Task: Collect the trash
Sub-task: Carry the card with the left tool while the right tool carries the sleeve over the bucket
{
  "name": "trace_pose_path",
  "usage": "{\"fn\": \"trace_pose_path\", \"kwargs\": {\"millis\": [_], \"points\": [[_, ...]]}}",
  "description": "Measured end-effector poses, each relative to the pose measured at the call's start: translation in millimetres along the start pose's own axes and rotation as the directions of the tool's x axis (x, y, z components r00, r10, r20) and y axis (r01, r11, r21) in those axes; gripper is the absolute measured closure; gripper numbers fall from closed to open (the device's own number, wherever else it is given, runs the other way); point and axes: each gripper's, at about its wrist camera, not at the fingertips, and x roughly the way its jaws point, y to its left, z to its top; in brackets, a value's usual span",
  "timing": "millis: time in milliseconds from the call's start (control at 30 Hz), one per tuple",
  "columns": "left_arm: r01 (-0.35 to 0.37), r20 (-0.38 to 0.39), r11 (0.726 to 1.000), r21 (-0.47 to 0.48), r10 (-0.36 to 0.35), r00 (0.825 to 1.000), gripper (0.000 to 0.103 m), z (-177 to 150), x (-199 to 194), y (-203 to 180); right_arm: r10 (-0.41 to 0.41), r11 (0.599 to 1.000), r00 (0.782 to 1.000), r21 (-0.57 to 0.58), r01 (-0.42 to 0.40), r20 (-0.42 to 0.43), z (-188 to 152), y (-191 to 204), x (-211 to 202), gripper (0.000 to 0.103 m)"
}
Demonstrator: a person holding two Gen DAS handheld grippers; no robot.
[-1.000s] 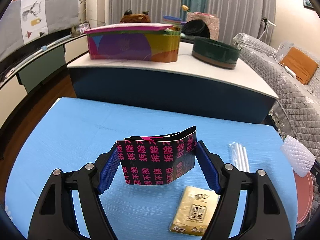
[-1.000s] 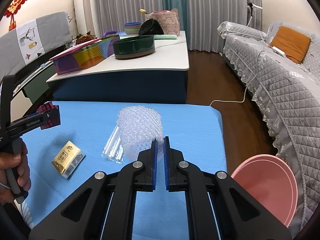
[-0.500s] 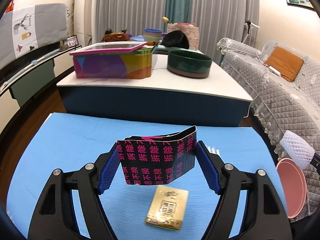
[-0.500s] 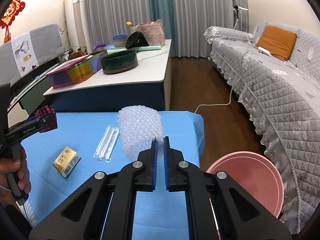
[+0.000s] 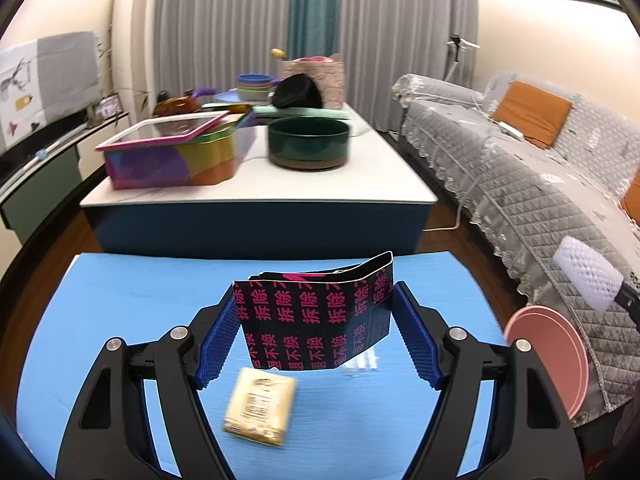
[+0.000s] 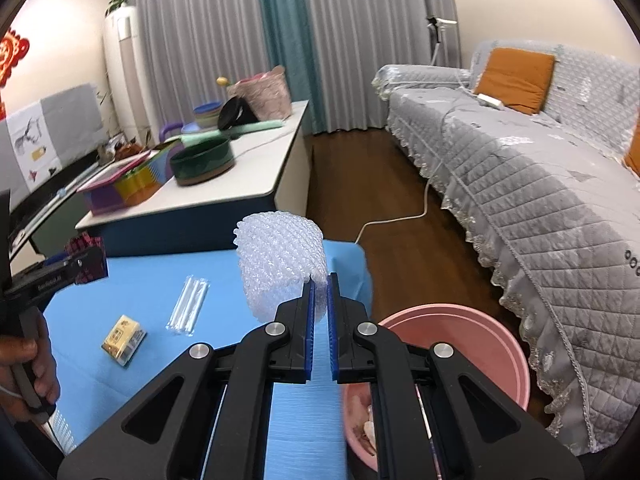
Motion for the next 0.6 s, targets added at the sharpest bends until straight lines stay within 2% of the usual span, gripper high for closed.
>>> {"fn": "trace_pose_path", "kwargs": {"millis": [367,600], "points": [[0.093,0.0,0.992,0.079,-0.094,0.996,0.031,-12.8,-9.0,-85.2,-0.059,0.994,0.997,0.097,0.055,0.045,6.0,-62.7,-29.0,0.097],[0.141,-0.019,0.986,0.09,-0.14,0.99,0.031,-19.2,-8.2,-128.0,-0.084,0.984,0.995,0.162,0.075,0.05,4.3,-97.6,-40.8,0.097]]}}
